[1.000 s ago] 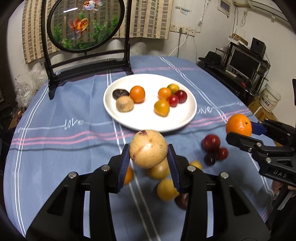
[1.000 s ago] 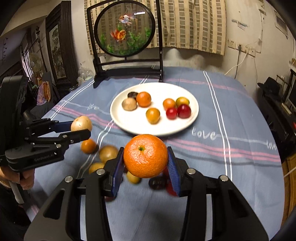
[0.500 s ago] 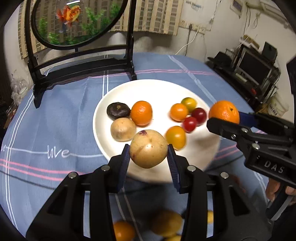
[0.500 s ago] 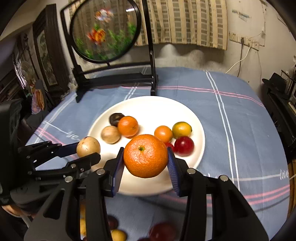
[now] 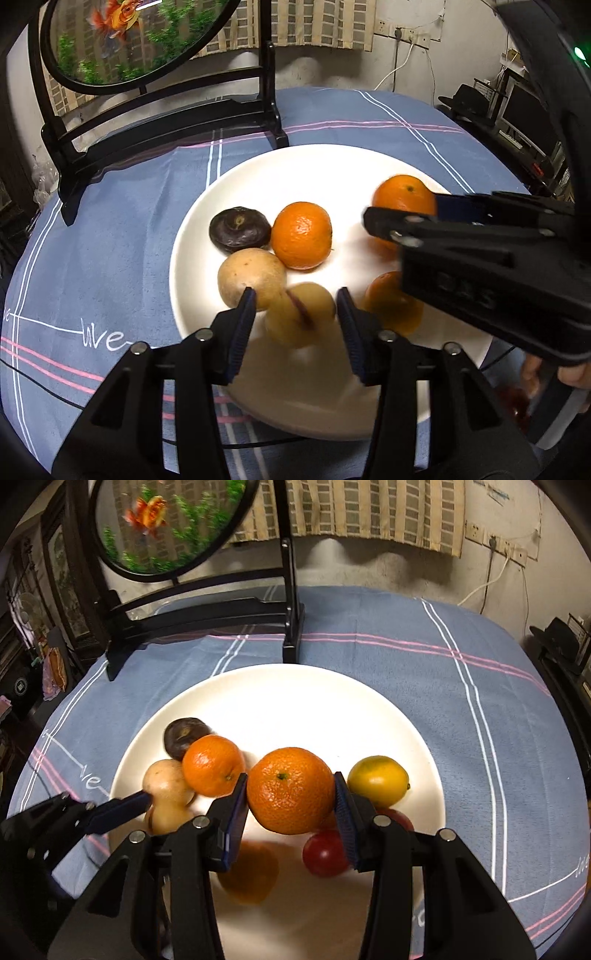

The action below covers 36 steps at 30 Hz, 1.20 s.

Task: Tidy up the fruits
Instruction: 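Carry pale fruit and mandarin onto the plate and open both tools, then grasp a pale yellow fruit with left tool while right tool grasps a dark red fruit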

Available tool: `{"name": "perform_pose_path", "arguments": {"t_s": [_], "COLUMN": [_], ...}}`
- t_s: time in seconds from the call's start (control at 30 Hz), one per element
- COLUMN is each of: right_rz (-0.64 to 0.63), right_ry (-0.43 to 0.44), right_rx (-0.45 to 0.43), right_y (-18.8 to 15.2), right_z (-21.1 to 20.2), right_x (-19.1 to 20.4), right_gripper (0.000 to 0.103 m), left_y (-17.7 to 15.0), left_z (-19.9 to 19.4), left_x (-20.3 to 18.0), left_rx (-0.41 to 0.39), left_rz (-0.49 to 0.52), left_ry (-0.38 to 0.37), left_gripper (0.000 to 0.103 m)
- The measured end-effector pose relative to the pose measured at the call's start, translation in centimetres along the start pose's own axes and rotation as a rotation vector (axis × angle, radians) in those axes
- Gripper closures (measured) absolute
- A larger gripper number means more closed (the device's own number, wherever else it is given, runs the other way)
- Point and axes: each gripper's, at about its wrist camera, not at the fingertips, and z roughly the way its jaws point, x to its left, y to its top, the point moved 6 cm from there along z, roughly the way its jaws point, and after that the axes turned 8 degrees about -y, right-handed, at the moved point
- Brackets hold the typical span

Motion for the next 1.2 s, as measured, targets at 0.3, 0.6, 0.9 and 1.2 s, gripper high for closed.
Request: {"name": "perform_pose_path", "arguments": {"t_s": [0.3, 0.6, 0.9, 1.2], "right_rz": [0.018, 0.075, 0.123, 0.17], "right_ry": [0.02, 0.039, 0.023, 0.073], "right_rx": [-0.036, -0.057, -0.048, -0.02], "right_y": [0.0, -3.1, -10.4, -17.3], "right_z": [-2.9, -8.0, -12.4, -14.8], "right_x": [-0.5, -2.7, -4.4, -3.9], "right_gripper": [0.051, 0.045, 0.044, 0.033], "left_y": [-0.2, -1.5, -5.5, -10.8], "left_z": [-1.3, -5.6, -11.3, -14.1], "left_x": [-1.0, -1.7, -2.5, -2.0], "left_rx": [-0.021, -0.066, -0.122, -0.109], "left_rz": [0.002, 0.024, 0.012, -0.009], "left_ry": [-0.008, 0.003, -0.006, 0.006], "left_gripper": [0.038, 0.026, 0.017, 0.014]}}
